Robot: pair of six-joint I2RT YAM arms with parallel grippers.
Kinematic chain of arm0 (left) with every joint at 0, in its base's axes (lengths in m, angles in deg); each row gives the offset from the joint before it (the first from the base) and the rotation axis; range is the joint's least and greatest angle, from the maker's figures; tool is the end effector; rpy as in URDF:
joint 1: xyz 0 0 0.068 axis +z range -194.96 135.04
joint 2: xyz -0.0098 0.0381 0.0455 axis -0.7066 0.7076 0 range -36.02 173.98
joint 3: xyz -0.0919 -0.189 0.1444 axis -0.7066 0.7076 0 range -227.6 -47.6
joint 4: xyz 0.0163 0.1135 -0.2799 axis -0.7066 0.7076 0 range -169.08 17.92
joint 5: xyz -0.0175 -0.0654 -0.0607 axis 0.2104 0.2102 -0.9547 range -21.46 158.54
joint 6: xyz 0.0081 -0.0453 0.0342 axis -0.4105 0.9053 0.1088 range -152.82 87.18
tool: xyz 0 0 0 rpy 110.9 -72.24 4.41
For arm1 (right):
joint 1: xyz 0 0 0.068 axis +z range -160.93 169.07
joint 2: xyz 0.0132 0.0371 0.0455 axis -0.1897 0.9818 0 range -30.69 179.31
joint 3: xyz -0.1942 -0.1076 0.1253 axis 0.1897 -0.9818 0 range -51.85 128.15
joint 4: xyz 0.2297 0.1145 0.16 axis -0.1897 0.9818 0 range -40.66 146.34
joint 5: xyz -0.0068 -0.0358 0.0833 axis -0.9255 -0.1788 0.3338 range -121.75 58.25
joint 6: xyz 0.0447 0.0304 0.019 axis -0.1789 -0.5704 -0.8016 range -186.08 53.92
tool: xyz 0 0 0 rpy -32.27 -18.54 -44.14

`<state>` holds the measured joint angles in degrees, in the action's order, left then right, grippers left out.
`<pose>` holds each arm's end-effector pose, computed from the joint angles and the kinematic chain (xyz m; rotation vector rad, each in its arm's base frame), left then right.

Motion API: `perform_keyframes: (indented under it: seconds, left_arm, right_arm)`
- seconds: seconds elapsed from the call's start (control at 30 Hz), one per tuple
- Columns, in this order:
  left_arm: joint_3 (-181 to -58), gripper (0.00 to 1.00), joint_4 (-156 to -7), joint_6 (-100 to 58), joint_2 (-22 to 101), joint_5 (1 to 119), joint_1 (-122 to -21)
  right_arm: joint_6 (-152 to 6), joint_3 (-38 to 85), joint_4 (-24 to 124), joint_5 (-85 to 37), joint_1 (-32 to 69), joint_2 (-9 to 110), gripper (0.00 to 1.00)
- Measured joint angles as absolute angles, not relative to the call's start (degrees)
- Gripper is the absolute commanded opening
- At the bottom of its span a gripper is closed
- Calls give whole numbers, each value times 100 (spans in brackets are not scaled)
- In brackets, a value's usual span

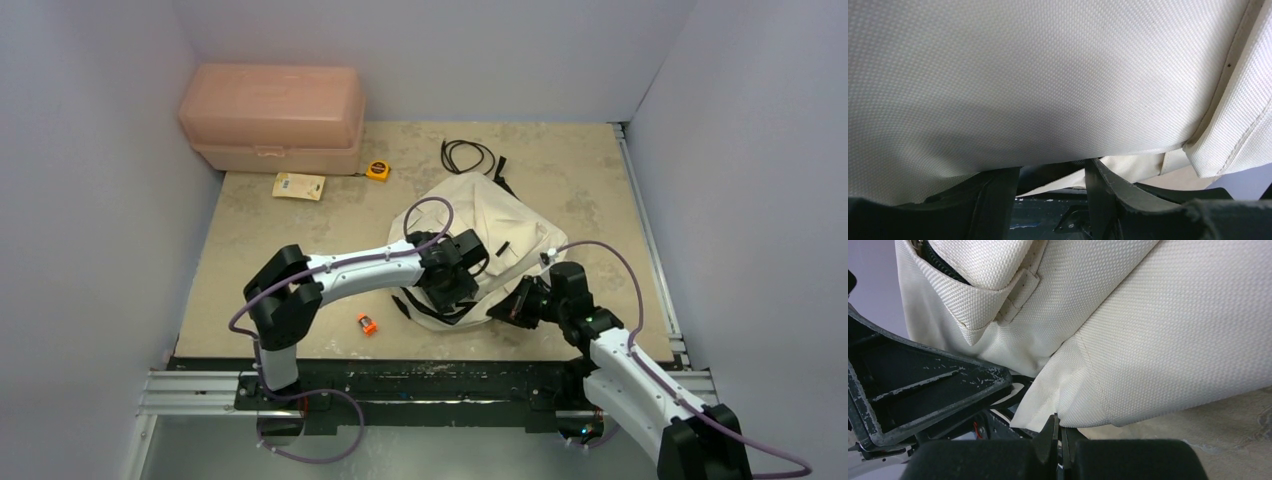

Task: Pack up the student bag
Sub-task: Zip the student bag at the center of the board.

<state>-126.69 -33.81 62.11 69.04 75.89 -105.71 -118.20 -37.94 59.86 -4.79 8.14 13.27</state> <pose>0.2030 -0.3518 0.1701 -0.8871 2.7793 -0.4317 0.1892 0.0850 0.1198 0.4395 2.4353 1.1383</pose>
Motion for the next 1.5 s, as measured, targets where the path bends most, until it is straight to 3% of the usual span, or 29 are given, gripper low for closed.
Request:
perform_keyframes:
  seconds: [0.17, 0.3, 0.37, 0.47, 0.7, 0.83, 1.0, 1.07, 1.27, 1.4, 1.5]
  left_arm:
    - [-12865, 49, -3308, 6266, 7129, 7662, -10556]
    - [-13071, 41, -3190, 6264, 7328, 7767, -10547]
    - [-13121, 32, -3193, 6266, 7382, 7808, -10550]
    - [-13110, 0, -3319, 6275, 7404, 7909, -10554]
    - [-12437, 0, -4194, 6181, 7094, 8232, -10589]
    - [-12266, 0, -4502, 5953, 6893, 8230, -10591]
    - [-12227, 0, -4657, 5601, 6471, 8337, -10619]
    - [-12192, 0, -4731, 5496, 6285, 8335, -10657]
    - [-12168, 0, -4806, 5295, 6049, 8236, -10709]
    - [-12033, 0, -4814, 5236, 5962, 8066, -10713]
    - [-11952, 0, -4777, 5206, 5850, 7963, -10746]
  right_arm:
    - [-11604, -3702, 6172, -483, 814, 1319, 0]
    - [-11492, -3672, 6181, -428, 814, 1316, 0]
    - [-11468, -3672, 6189, -404, 814, 1310, 0]
    - [-11400, -3669, 6231, -391, 814, 1297, 0]
    - [-11212, -3630, 6391, -385, 814, 1063, 2]
    - [-10919, -3223, 6946, -645, 818, 995, 19]
    - [-10543, -2507, 7630, -1010, 816, 777, 49]
    - [-10465, -2305, 7737, -1132, 818, 683, 57]
    - [-10375, -2118, 7792, -1165, 818, 626, 59]
    - [-10561, -2120, 7665, -1021, 818, 626, 49]
    - [-10681, -2146, 7536, -962, 816, 562, 46]
